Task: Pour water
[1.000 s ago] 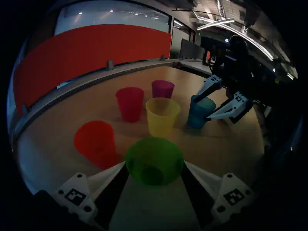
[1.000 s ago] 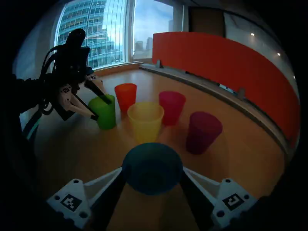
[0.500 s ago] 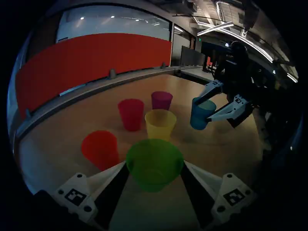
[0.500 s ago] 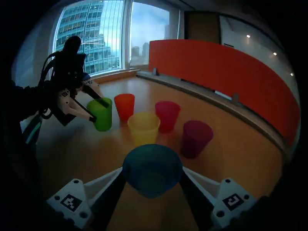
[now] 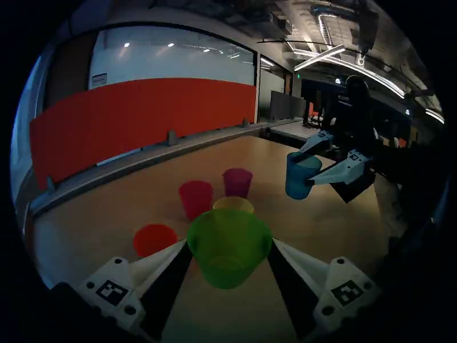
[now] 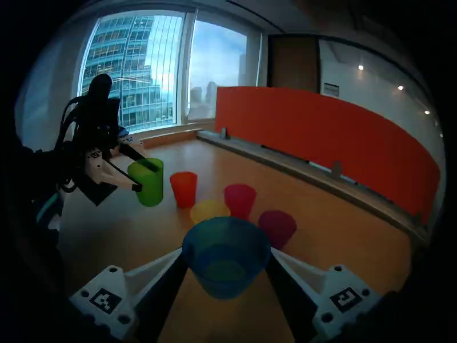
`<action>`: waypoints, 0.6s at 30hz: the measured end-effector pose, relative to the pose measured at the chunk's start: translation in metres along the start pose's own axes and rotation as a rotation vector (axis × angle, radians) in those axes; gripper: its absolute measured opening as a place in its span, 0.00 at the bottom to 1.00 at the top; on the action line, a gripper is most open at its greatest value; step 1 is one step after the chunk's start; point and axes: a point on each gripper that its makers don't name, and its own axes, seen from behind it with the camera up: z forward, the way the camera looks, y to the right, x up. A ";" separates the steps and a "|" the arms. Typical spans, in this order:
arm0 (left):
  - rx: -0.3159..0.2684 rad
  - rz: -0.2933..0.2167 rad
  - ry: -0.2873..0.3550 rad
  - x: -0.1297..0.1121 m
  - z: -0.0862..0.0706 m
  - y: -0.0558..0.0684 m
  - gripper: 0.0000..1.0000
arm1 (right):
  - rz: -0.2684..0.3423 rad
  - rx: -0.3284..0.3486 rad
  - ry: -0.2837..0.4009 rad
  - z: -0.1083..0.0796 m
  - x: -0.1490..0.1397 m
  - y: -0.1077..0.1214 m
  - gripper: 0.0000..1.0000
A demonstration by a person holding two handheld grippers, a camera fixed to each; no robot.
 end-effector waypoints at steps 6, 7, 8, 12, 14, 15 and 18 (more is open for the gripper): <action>0.010 0.011 0.049 0.018 -0.006 0.003 0.88 | -0.003 -0.019 0.056 -0.011 0.023 0.003 0.91; 0.012 0.013 0.055 0.020 -0.007 0.004 0.88 | -0.002 -0.021 0.065 -0.012 0.026 0.004 0.91; 0.013 0.015 0.061 0.022 -0.008 0.004 0.88 | -0.002 -0.023 0.073 -0.014 0.029 0.004 0.91; 0.022 0.019 0.088 0.033 -0.012 0.005 0.87 | -0.001 -0.031 0.108 -0.019 0.043 0.008 0.91; 0.026 0.019 0.101 0.037 -0.014 0.005 0.88 | -0.001 -0.035 0.123 -0.022 0.050 0.009 0.91; 0.029 0.019 0.108 0.039 -0.015 0.004 0.88 | -0.001 -0.036 0.130 -0.023 0.053 0.009 0.91; 0.039 0.019 0.127 0.046 -0.019 0.001 0.88 | -0.003 -0.038 0.148 -0.025 0.061 0.010 0.91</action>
